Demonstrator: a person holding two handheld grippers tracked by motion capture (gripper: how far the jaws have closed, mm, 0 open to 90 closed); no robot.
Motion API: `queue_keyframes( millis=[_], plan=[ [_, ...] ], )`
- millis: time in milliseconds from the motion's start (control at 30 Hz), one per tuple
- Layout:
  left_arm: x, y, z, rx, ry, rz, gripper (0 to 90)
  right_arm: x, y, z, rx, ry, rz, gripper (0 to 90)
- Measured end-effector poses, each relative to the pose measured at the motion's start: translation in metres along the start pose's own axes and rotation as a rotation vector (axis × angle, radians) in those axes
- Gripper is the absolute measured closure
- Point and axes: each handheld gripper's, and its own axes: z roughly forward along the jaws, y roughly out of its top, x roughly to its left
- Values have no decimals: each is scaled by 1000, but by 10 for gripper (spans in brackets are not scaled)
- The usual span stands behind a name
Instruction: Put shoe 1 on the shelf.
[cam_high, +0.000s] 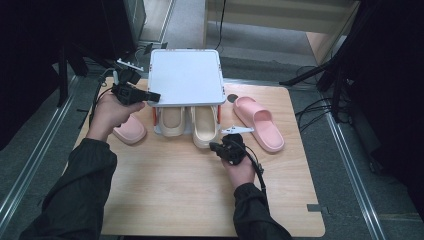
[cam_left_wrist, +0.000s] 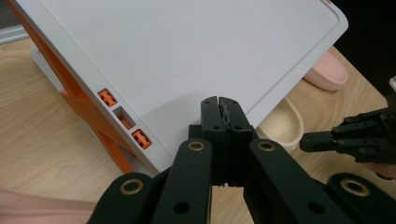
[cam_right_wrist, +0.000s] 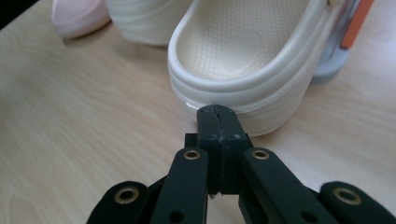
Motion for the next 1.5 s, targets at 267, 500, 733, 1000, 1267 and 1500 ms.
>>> queue_keyframes(
  millis=[267, 500, 733, 1000, 1267, 1500],
  plan=[
    [0, 0, 0, -1, -2, -5, 894, 2, 24, 24, 0, -26, -9, 900],
    [2, 0, -1, -1, -3, 1, 893, -3, 32, 38, -25, -27, 13, 900],
    [3, -2, -2, -15, -7, 5, 868, -8, 32, 39, -40, -19, 45, 894],
    [0, -1, -4, -6, 1, -4, 812, -2, 17, 23, -44, 6, 18, 873],
    [-7, -1, -19, -24, -2, -17, 674, 7, 5, -5, -29, 62, -16, 795],
    [-13, -7, -37, -24, 20, -30, 548, 7, -2, -33, -35, 108, -12, 639]
  ],
)
